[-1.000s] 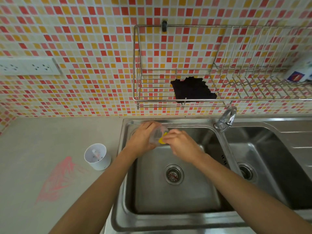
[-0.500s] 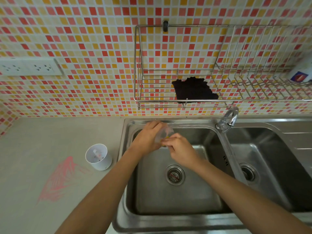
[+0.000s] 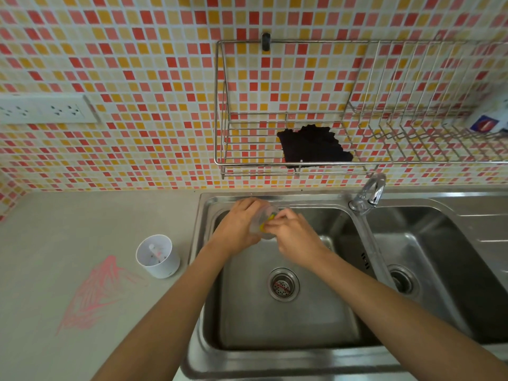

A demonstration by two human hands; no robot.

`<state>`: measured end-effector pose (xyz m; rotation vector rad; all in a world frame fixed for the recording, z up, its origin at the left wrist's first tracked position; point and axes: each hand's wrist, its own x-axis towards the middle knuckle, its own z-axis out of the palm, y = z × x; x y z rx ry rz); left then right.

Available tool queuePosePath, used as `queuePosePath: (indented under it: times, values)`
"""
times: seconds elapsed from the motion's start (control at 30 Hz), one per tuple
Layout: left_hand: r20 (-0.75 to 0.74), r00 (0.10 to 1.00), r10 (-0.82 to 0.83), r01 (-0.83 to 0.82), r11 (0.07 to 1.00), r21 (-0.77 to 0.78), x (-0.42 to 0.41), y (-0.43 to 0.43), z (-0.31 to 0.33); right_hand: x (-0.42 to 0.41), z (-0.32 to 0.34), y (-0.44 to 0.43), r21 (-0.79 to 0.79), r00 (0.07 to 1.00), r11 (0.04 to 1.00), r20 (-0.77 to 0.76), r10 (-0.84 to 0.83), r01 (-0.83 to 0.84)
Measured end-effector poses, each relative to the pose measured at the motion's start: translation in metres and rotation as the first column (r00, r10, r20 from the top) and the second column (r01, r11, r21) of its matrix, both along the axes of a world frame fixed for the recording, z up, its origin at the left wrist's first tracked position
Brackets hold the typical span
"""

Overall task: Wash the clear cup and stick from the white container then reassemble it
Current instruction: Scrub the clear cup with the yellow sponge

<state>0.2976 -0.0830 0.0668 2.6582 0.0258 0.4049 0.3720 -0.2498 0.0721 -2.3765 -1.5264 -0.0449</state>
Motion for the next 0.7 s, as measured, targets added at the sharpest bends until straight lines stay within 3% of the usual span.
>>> queuePosePath:
  times: [0.07,0.2,0.37,0.53,0.7]
  values:
    - [-0.012,1.000,-0.014,0.014,1.000,0.005,0.004,0.001,0.003,-0.002,0.000,-0.003,0.024,0.996,1.000,0.088,-0.006,0.004]
    - [-0.044,0.999,-0.011,0.011,1.000,-0.019,0.004,0.003,0.002,-0.002,-0.001,-0.010,0.114,0.997,0.991,0.023,0.070,-0.072]
    - [-0.053,0.998,-0.021,0.017,0.996,-0.091,0.003,0.002,0.005,0.011,0.007,-0.022,0.138,0.984,0.977,0.094,0.151,-0.163]
    - [-0.004,1.000,-0.007,0.007,0.993,-0.118,-0.002,-0.005,0.013,0.010,0.007,-0.023,0.232,0.990,0.962,0.038,0.138,-0.143]
    - [0.088,0.994,0.070,-0.062,0.994,-0.087,-0.006,-0.011,0.005,0.003,0.009,-0.023,0.214,0.985,0.964,-0.030,0.170,-0.159]
